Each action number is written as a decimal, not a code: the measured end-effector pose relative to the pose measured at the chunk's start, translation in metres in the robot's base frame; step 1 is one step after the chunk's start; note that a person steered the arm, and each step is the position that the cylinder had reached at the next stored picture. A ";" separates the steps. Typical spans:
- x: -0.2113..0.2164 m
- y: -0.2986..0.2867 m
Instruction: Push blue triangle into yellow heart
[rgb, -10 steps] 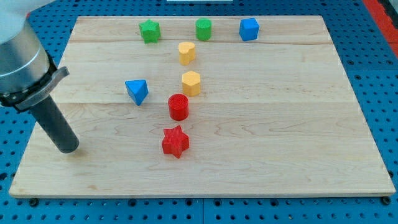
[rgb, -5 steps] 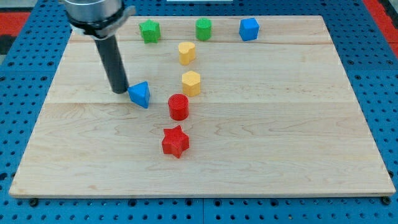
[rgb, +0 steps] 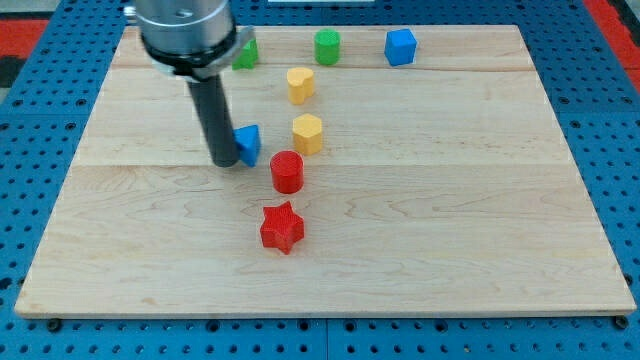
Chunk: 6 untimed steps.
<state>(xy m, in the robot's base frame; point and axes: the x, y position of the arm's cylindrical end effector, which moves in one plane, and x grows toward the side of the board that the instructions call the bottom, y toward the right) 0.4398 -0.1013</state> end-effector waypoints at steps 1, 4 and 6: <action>0.009 0.001; -0.039 0.023; -0.073 0.029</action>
